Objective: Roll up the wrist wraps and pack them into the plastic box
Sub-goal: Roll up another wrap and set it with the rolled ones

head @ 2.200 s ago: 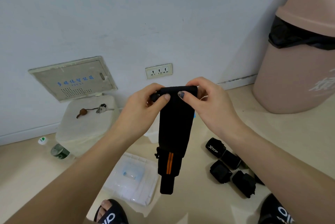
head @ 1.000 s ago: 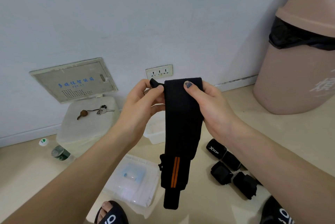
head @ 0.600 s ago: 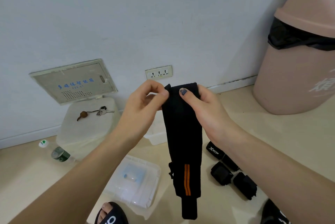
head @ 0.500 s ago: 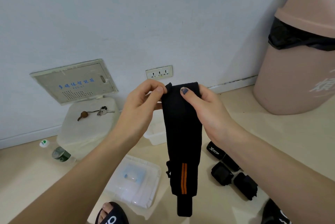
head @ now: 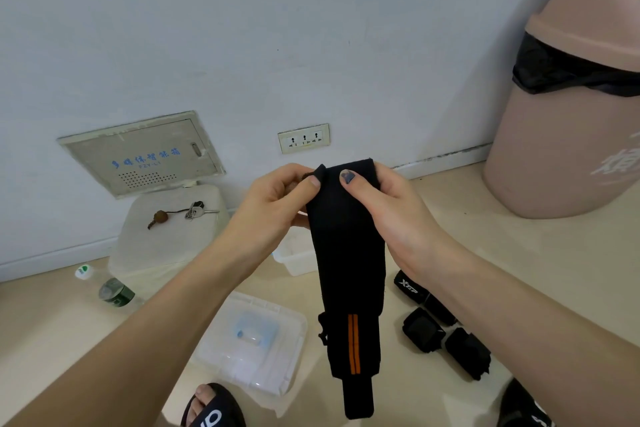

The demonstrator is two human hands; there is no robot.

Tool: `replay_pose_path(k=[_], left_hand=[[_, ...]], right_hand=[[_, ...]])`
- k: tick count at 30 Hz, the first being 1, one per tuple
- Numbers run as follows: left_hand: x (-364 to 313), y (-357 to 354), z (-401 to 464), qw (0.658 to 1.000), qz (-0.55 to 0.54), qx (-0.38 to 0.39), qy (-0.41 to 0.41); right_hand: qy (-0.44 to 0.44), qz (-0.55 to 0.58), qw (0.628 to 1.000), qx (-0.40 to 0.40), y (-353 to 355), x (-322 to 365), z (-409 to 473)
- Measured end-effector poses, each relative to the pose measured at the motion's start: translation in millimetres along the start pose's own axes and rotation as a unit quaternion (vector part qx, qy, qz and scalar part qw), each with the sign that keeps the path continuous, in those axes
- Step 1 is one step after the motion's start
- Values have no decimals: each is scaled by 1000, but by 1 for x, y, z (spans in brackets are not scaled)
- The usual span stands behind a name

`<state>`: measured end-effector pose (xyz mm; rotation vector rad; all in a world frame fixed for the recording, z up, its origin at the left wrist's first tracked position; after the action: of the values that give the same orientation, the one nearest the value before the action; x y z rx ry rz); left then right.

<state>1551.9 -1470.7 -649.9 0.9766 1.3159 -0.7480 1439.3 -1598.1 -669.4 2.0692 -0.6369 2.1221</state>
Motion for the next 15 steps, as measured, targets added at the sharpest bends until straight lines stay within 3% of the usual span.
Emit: replay_pose_path(k=[8, 15], left_hand=[[-1, 4, -2, 993, 108, -19, -41], [-2, 3, -2, 983, 169, -52, -50]], right_hand=[[9, -29, 1000, -5, -4, -2, 0], [-34, -27, 999, 13, -9, 0, -2]])
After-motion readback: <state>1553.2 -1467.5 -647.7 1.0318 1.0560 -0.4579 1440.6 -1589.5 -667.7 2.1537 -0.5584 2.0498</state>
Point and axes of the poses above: each hand's wrist, its own z-axis towards the middle knuckle, its own y-axis out of the back of the hand, x = y × z, the point moved 1 cm from there along z, towards the middle knuckle, and after that the axes turned 13 degrees about x, right-handed, at the moved point
